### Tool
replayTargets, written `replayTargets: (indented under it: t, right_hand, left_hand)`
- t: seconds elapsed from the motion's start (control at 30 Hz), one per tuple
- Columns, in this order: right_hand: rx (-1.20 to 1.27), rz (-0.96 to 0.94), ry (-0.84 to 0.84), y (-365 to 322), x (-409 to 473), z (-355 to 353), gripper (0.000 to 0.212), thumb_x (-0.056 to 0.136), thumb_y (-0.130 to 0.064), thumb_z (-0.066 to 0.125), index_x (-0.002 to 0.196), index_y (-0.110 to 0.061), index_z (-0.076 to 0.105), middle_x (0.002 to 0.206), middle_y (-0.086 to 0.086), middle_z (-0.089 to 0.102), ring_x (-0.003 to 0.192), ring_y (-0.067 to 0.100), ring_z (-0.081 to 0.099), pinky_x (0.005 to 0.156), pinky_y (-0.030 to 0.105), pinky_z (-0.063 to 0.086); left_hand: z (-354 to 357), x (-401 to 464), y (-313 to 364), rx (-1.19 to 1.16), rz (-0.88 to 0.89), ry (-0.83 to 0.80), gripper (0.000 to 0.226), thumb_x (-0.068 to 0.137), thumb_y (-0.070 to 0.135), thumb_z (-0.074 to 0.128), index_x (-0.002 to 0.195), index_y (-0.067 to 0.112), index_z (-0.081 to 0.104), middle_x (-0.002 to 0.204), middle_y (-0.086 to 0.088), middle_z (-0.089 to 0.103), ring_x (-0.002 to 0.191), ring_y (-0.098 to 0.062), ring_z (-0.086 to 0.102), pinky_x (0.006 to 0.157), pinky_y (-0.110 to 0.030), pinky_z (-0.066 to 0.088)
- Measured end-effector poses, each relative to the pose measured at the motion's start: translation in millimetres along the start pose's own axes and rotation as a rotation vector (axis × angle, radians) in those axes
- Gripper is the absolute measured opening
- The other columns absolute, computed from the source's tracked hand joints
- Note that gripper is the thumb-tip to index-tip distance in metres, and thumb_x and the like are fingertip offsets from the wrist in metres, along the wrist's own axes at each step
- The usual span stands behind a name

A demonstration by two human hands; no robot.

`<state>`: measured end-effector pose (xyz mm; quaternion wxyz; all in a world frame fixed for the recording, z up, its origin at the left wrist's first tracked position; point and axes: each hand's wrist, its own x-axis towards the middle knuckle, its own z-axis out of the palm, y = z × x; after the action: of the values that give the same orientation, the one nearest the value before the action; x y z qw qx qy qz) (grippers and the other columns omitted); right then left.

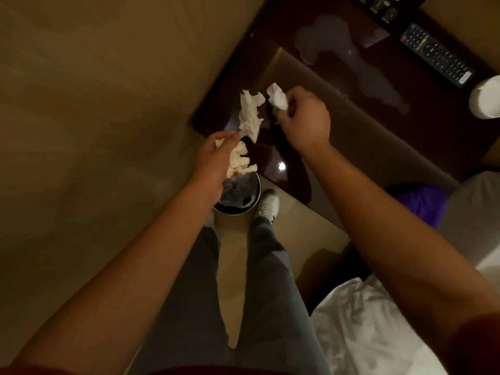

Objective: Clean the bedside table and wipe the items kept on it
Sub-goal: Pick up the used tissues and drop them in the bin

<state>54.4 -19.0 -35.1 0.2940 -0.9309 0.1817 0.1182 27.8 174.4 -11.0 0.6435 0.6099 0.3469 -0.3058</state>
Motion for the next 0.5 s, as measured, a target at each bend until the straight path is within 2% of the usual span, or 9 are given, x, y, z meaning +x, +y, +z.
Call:
replayTargets:
  t: [0.07,0.13,0.2,0.27,0.3,0.37,0.43,0.5]
  right_hand:
    - [0.133,-0.031,0.03,-11.6,-21.5,-5.1,0.021,0.087,-0.027,0.066,0.104,-0.019,0.058,0.094,-0.002,0.066,0.083,0.019,0.064,0.072,0.041,0.054]
    - [0.217,-0.068,0.048,-24.0,-47.3,-7.1,0.02,0.084,-0.024,0.069,0.098,-0.019,0.057,0.086,-0.004,0.064,0.076,0.017,0.062,0.069,0.043,0.054]
    - [0.247,-0.101,0.014,-36.1,-73.4,-3.7,0.017,0.085,-0.024,0.072,0.095,-0.019,0.06,0.085,-0.004,0.064,0.074,0.016,0.061,0.067,0.041,0.054]
    - [0.259,-0.134,-0.078,-46.0,-96.6,2.7,0.013,0.088,-0.025,0.073,0.095,-0.016,0.067,0.089,-0.001,0.067,0.076,0.018,0.064,0.069,0.041,0.056]
    - [0.27,-0.145,-0.131,-49.7,-105.9,5.4,0.013,0.09,-0.024,0.072,0.097,-0.013,0.07,0.091,0.002,0.069,0.079,0.019,0.065,0.072,0.042,0.056]
    - [0.328,-0.15,-0.215,-52.6,-116.9,8.9,0.016,0.091,-0.023,0.072,0.102,-0.012,0.074,0.095,0.004,0.072,0.084,0.02,0.066,0.077,0.044,0.055]
    - [0.426,-0.103,-0.251,-52.3,-115.3,9.0,0.018,0.092,-0.021,0.071,0.108,-0.016,0.077,0.098,-0.001,0.075,0.085,0.013,0.068,0.079,0.04,0.056]
    - [0.449,-0.028,-0.188,-47.8,-102.6,9.9,0.025,0.094,-0.022,0.069,0.118,-0.019,0.073,0.104,-0.006,0.074,0.085,0.005,0.066,0.08,0.033,0.058]
  left_hand:
    - [0.6,-0.6,2.4,-0.008,-0.021,0.014,0.023,0.098,0.028,0.065,0.12,0.019,0.065,0.108,-0.005,0.072,0.084,-0.018,0.073,0.053,-0.026,0.057]
    - [1.5,-1.7,4.8,-0.027,-0.031,0.002,0.03,0.099,0.034,0.064,0.125,0.017,0.064,0.11,-0.007,0.074,0.087,-0.022,0.076,0.055,-0.029,0.059]
    - [2.2,-3.9,7.0,-0.022,0.008,-0.033,0.036,0.097,0.043,0.064,0.122,0.017,0.066,0.11,-0.007,0.077,0.093,-0.023,0.077,0.067,-0.036,0.063]
    - [0.3,-6.4,8.1,0.103,0.076,-0.036,0.042,0.09,0.054,0.069,0.112,0.018,0.071,0.107,-0.005,0.077,0.098,-0.022,0.076,0.079,-0.038,0.062]
    - [-2.0,-7.9,8.5,0.18,0.103,-0.031,0.043,0.087,0.056,0.072,0.107,0.018,0.071,0.105,-0.003,0.077,0.097,-0.02,0.075,0.08,-0.037,0.061]
    - [-9.2,-8.8,7.0,0.283,0.144,-0.02,0.035,0.086,0.048,0.076,0.101,0.017,0.069,0.103,-0.005,0.075,0.095,-0.02,0.072,0.078,-0.036,0.059]
    - [-18.6,-8.8,5.6,0.331,0.143,-0.012,0.023,0.089,0.04,0.076,0.095,0.02,0.067,0.099,-0.003,0.074,0.091,-0.019,0.071,0.071,-0.033,0.058]
    - [-26.2,-10.2,4.8,0.325,0.126,0.003,0.016,0.091,0.035,0.074,0.088,0.023,0.065,0.092,0.001,0.072,0.085,-0.017,0.069,0.065,-0.03,0.056]
